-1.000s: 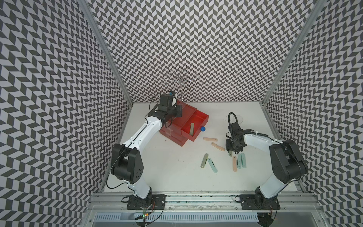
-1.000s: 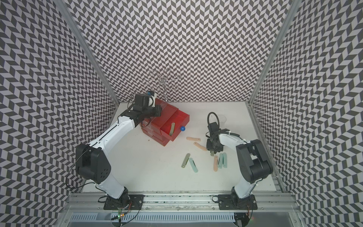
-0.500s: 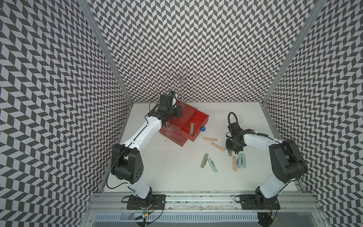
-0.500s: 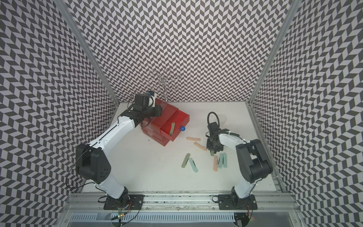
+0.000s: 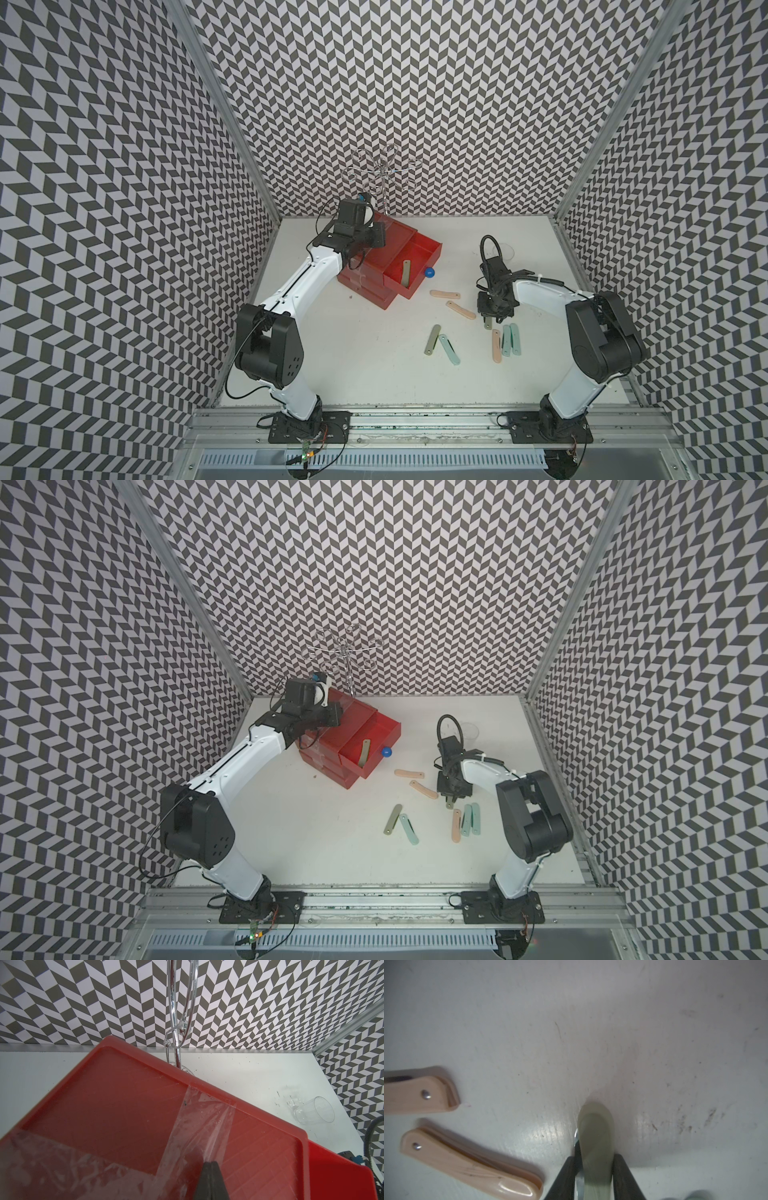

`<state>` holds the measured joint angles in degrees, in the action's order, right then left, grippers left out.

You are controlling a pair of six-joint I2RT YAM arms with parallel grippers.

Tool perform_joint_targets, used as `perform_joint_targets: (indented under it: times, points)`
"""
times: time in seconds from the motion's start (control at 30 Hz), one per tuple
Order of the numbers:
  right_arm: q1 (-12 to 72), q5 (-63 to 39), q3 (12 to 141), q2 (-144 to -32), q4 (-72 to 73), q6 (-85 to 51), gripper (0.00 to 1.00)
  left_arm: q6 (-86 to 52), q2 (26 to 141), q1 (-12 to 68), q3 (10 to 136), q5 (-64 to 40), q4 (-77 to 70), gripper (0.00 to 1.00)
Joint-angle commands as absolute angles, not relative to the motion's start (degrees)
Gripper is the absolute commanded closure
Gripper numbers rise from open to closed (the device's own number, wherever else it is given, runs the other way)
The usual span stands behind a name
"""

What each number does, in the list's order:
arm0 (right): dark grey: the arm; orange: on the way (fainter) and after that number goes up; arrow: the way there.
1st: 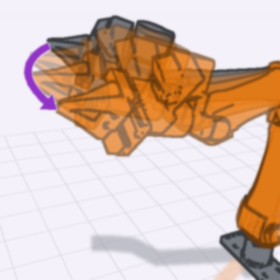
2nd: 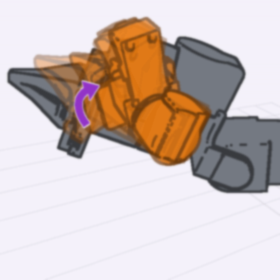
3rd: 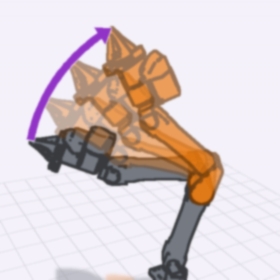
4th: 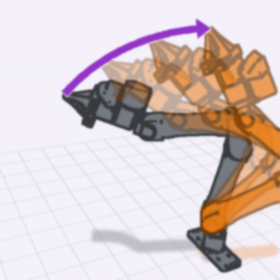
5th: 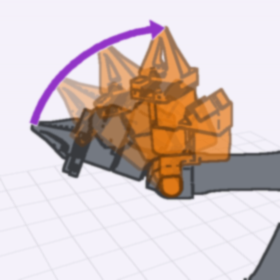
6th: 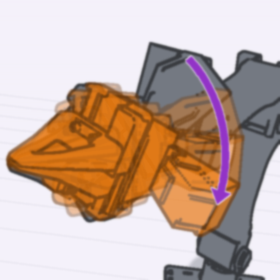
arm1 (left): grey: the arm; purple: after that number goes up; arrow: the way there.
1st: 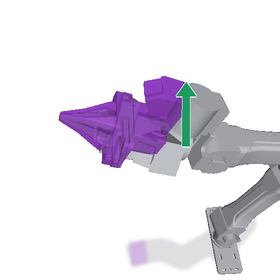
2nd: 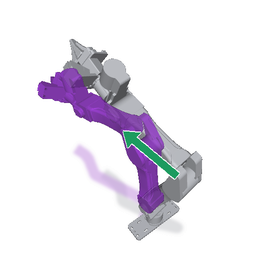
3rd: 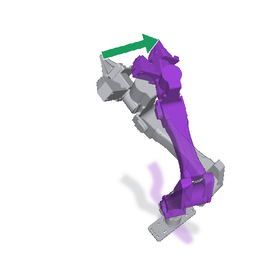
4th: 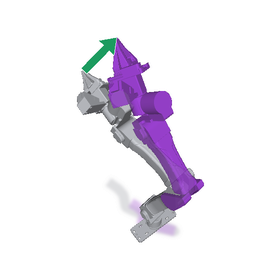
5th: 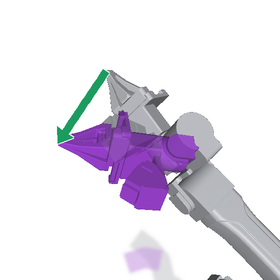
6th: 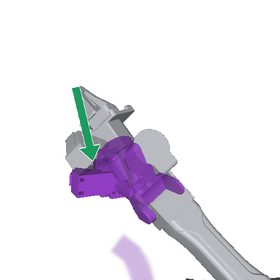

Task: Place the fruit knives into the drawer by color
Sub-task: Pick up the fruit knife from the center of the board.

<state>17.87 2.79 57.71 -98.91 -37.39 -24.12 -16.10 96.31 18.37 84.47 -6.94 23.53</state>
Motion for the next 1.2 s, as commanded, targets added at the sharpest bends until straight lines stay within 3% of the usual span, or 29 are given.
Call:
perform_joint_targets:
  times: [0.0,0.67,0.93,1.17]
  points:
    - [17.7,4.2,56.1,-102.9,-39.8,-23.1,0.69,-15.4,100.6,18.1,82.5,-4.2,34.0,1.0]
    - [17.7,3.1,56.4,-105.4,-41.7,-21.4,0.69,-15.3,100.6,18.1,82.7,-4.3,34.2,1.0]
    - [17.8,2.1,56.8,-104.8,-41.3,-21.0,0.79,-15.3,100.9,18.1,82.7,-4.2,34.2,1.0]
    - [17.7,0.5,58.2,-102.0,-41.1,-20.8,0.81,-15.3,100.9,18.1,82.7,-4.1,34.3,1.0]
